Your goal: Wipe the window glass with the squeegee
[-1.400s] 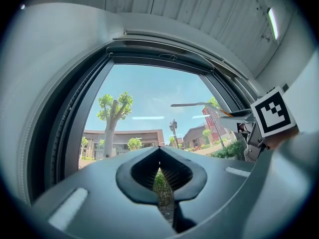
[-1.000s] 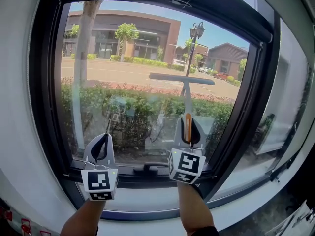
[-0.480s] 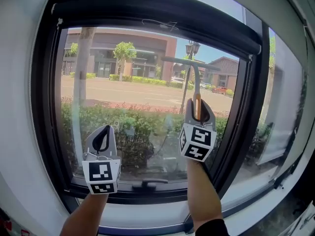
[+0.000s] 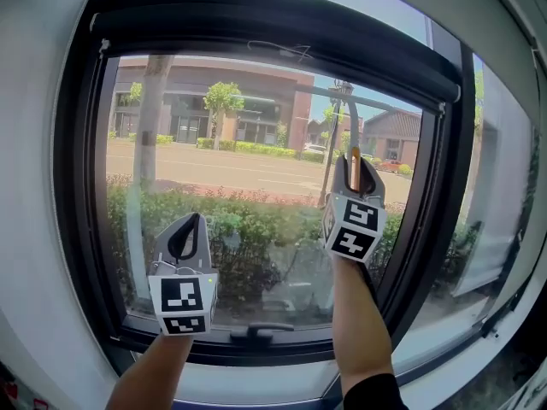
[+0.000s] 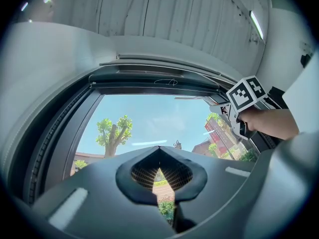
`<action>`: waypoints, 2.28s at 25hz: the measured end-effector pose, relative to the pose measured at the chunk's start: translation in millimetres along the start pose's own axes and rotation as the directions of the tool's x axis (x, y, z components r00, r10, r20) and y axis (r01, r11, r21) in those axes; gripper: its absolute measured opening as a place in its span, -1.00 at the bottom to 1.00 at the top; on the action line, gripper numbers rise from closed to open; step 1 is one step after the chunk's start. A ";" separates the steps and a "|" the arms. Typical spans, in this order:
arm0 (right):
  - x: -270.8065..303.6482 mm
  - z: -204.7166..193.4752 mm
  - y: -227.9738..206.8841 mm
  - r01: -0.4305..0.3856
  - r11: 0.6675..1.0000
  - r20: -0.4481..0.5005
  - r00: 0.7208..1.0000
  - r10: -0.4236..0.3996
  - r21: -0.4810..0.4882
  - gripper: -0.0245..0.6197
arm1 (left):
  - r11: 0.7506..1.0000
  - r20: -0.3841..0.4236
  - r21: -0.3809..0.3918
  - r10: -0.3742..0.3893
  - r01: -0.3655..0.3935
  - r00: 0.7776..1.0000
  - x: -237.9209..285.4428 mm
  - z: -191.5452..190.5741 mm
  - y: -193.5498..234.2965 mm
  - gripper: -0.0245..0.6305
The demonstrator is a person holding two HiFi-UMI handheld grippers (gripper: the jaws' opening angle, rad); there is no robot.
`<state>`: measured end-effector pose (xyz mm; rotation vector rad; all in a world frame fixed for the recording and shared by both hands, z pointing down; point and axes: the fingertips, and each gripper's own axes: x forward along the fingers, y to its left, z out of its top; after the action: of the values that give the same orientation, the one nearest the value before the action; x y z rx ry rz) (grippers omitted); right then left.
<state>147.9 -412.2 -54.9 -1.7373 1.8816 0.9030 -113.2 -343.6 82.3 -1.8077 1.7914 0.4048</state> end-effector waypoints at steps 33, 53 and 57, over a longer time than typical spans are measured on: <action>-94.2 -93.5 18.0 -0.059 0.998 -0.117 0.992 0.056 -0.021 -0.56 | 0.993 -0.158 -0.071 -0.107 0.097 0.982 -30.3 -99.8 -53.1 -0.88; -186.7 -168.8 26.2 -0.096 0.995 -0.270 0.959 0.088 -0.016 -0.56 | 0.989 -0.235 -0.101 -0.132 0.111 0.963 -65.7 -125.8 -69.3 -0.88; -189.2 -171.4 27.9 -0.107 0.994 -0.276 0.956 0.098 -0.018 -0.56 | 0.988 -0.239 -0.101 -0.135 0.114 0.962 -67.3 -128.3 -73.6 -0.88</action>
<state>165.4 -398.6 201.0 -1.8810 2.1609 0.7643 -66.6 -366.2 236.3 -2.0966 1.8321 0.2195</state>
